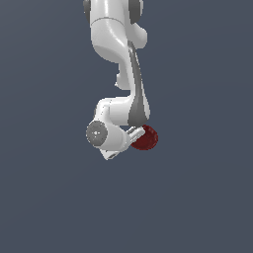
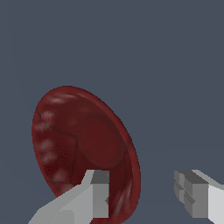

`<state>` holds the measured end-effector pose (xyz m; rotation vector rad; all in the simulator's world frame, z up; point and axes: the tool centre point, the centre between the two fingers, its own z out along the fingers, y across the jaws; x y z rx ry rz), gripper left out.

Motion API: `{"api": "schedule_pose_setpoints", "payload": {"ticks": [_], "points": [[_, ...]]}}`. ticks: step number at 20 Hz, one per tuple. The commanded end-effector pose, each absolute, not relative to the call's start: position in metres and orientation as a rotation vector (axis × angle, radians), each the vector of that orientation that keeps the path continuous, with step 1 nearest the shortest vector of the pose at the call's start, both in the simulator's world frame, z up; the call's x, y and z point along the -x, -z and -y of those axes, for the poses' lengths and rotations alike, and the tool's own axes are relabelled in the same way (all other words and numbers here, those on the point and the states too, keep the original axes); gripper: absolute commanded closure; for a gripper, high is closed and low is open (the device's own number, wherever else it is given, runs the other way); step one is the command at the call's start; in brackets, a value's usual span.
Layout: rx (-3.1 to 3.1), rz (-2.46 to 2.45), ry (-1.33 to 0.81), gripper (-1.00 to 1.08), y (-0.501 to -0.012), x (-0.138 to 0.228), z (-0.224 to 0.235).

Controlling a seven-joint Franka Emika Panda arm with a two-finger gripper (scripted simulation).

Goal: Pick up the object and move it to a goal position.

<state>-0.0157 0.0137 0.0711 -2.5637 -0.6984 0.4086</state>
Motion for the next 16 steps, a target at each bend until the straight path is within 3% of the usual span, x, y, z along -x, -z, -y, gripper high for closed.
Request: {"api": "schedule_pose_setpoints", "payload": {"ticks": [1, 12, 13, 16], "points": [[2.564, 0.699, -0.408, -0.2, -0.07, 0.016, -0.014], [2.559, 0.703, -0.409, -0.2, -0.046, 0.028, -0.024], [2.559, 0.703, -0.409, 1.08, -0.046, 0.028, -0.024], [2.559, 0.703, -0.409, 1.08, -0.046, 0.028, -0.024]]}}
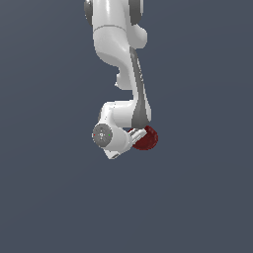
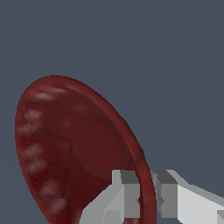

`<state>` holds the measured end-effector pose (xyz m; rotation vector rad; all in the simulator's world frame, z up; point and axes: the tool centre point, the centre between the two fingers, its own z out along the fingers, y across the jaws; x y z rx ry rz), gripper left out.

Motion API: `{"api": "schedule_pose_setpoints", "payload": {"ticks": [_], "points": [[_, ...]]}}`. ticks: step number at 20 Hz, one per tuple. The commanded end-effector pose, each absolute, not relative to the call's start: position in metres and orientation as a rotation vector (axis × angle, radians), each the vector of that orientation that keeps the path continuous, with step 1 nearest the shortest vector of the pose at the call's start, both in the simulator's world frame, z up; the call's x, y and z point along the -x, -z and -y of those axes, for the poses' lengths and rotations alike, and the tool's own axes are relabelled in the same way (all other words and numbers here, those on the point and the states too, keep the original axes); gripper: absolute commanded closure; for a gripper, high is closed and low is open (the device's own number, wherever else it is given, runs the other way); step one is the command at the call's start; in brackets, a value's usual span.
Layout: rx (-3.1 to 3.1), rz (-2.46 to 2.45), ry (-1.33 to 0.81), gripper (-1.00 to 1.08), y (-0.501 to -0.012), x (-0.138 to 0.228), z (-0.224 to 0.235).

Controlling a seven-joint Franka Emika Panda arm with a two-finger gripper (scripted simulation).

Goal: Pick up the object and move it to a goal position.

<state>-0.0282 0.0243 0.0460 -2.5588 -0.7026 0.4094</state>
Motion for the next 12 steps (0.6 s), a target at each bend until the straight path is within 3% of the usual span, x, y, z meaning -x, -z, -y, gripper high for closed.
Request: {"api": "schedule_pose_setpoints", "payload": {"ticks": [1, 12], "points": [[2.559, 0.703, -0.409, 1.08, -0.046, 0.0282, -0.0245], [2.556, 0.721, -0.388, 1.08, -0.0487, 0.0218, -0.0256]]}}
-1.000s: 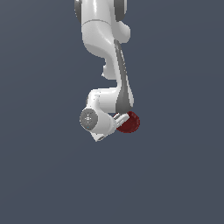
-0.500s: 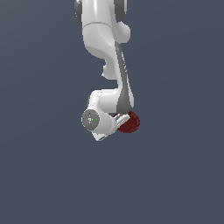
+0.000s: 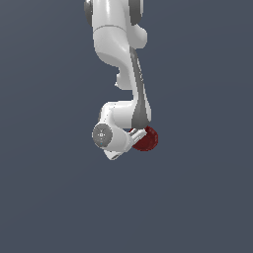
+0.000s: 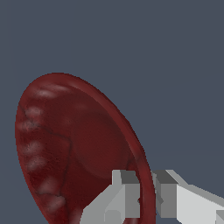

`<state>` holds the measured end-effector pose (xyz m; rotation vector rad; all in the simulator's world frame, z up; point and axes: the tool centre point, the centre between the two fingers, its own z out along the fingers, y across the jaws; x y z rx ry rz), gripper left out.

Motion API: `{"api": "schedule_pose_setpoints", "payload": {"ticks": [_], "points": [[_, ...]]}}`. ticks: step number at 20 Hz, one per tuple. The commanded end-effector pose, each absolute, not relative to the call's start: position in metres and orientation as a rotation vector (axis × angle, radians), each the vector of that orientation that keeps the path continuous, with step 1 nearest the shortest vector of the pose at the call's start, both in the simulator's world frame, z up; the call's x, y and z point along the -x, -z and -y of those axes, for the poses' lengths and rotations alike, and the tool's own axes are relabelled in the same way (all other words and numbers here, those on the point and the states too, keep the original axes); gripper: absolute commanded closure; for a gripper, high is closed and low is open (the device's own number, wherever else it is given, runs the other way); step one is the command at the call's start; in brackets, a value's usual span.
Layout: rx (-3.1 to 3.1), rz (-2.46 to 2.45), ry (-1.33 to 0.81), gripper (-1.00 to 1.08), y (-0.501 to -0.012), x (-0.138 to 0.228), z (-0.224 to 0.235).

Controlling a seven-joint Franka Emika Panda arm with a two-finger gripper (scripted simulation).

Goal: Pick up the object and move it to a goal position.

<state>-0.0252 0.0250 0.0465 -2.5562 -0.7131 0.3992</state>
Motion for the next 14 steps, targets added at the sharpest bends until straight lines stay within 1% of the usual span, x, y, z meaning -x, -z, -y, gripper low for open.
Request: {"api": "schedule_pose_setpoints", "payload": {"ticks": [1, 7, 14], "points": [[2.554, 0.729, -0.379, 1.08, -0.05, 0.019, -0.026], [2.537, 0.808, -0.288, 1.08, -0.064, -0.008, -0.033], [2.488, 0.965, -0.101, 1.08, -0.098, -0.059, -0.047]]}}
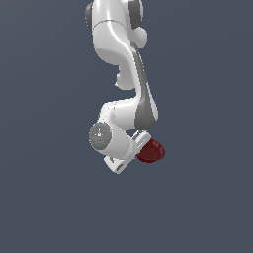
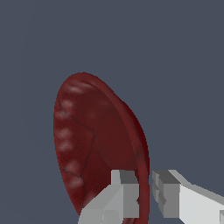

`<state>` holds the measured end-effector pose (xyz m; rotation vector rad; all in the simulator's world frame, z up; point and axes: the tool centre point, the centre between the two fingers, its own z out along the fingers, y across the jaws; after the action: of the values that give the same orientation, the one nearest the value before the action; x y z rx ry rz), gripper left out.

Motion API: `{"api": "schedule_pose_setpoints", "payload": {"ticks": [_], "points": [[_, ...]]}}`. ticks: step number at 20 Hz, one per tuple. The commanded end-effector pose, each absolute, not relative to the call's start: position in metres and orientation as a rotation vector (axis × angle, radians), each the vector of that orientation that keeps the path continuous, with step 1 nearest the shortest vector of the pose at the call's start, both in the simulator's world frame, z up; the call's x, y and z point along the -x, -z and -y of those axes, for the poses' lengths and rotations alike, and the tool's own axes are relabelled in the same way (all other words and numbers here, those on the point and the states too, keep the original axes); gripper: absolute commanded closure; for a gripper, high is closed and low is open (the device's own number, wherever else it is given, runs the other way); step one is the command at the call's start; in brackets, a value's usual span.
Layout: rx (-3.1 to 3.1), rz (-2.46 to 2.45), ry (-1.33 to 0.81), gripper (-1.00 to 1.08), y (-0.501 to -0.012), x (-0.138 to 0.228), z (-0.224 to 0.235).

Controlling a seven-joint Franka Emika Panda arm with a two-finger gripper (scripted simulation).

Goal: Pick up the object and move it to a goal position.

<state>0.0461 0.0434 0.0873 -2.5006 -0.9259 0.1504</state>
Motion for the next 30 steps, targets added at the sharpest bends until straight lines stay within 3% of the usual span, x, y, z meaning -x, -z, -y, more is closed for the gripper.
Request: {"api": "schedule_pose_setpoints", "payload": {"ticks": [1, 16, 30], "points": [[2.477, 0.992, -0.067, 1.08, -0.105, -0.067, -0.05], [2.221, 1.403, 0.478, 1.08, -0.253, -0.168, -0.099], [1.909, 1.676, 0.899, 1.08, -0.399, -0.188, -0.128]]}}
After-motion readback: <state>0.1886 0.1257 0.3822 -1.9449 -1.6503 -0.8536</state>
